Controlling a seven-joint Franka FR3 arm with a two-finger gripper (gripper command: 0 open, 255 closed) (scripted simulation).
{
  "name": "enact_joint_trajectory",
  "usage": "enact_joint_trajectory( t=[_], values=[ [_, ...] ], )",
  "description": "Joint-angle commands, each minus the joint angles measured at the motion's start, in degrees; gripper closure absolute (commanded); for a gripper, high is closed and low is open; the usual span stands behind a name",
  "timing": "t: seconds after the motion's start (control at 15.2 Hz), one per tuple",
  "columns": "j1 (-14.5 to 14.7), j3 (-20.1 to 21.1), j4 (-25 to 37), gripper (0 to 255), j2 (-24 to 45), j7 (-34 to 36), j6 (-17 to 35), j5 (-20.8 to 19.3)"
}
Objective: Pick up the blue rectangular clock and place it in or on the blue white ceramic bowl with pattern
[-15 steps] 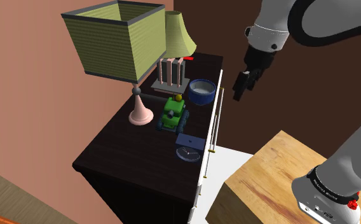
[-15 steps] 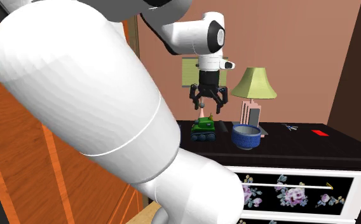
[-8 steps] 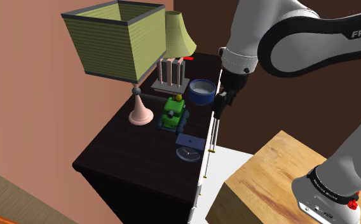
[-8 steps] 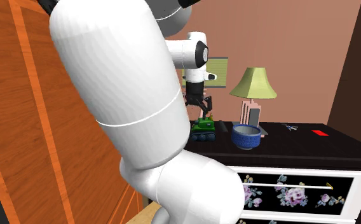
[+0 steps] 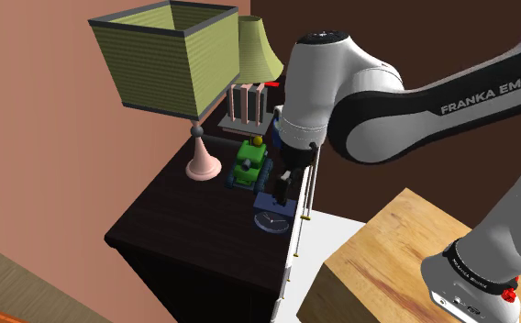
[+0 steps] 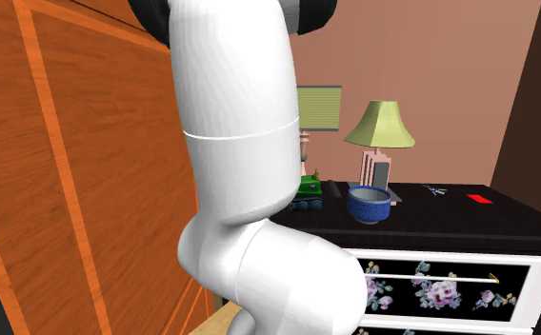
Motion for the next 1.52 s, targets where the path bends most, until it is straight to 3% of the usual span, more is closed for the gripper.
enact_joint_trajectory(
  t=[0.0,0.59,1.06,1.12,1.45],
  values=[
    [0.6,1.9,1.5,0,3.7,1.7,1.8,-2.0],
    [0.8,2.7,-0.5,0,9.0,4.3,8.3,-5.4],
    [0.8,2.7,-0.5,0,9.0,4.3,8.3,-5.4],
    [0.8,2.7,-0.5,255,9.0,4.3,8.3,-5.4],
    [0.8,2.7,-0.5,255,9.0,4.2,8.3,-5.4]
  ],
)
